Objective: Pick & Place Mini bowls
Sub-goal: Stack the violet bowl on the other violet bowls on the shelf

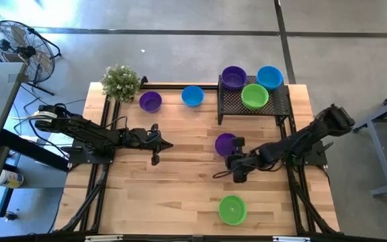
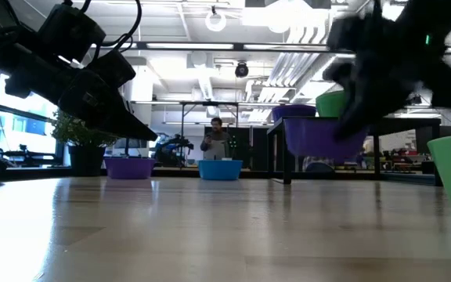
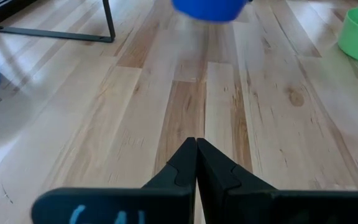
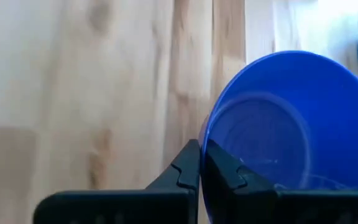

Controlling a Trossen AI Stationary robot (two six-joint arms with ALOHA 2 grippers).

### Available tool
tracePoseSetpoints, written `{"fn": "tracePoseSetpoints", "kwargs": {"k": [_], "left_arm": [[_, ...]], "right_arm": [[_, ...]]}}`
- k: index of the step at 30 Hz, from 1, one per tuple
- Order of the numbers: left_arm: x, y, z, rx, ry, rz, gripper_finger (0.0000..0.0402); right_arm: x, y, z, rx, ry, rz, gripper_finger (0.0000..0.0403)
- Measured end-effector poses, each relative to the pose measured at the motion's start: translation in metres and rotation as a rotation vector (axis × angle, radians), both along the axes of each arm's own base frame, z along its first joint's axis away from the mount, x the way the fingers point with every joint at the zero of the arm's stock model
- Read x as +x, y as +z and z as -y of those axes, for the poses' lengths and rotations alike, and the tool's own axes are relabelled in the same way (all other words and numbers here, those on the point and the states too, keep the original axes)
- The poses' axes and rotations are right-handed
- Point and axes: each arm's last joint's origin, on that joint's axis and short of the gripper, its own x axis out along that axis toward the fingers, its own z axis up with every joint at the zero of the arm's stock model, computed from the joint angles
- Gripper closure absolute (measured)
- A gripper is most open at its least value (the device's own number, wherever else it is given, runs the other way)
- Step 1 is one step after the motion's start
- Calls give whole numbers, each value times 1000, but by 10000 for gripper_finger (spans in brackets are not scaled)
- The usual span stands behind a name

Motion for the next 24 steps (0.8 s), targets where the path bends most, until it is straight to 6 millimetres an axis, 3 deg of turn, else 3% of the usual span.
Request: {"fn": "tracePoseSetpoints", "kwargs": {"k": [5, 10, 13, 17, 21, 24], "left_arm": [[0, 0, 0, 0, 0, 4, 401], [0, 1, 0, -3, 2, 11, 401], [0, 1, 0, -3, 2, 10, 401], [0, 1, 0, -3, 2, 8, 401], [0, 1, 0, -3, 2, 8, 401], [0, 1, 0, -3, 2, 8, 401]], "right_arm": [[11, 47, -11, 16, 6, 86, 400], [32, 112, 11, -61, -95, 169, 399], [41, 150, 44, -89, -183, 199, 401], [42, 189, 106, -104, -314, 228, 401], [33, 209, 164, -92, -391, 253, 401], [22, 213, 198, -71, -466, 262, 401]]}}
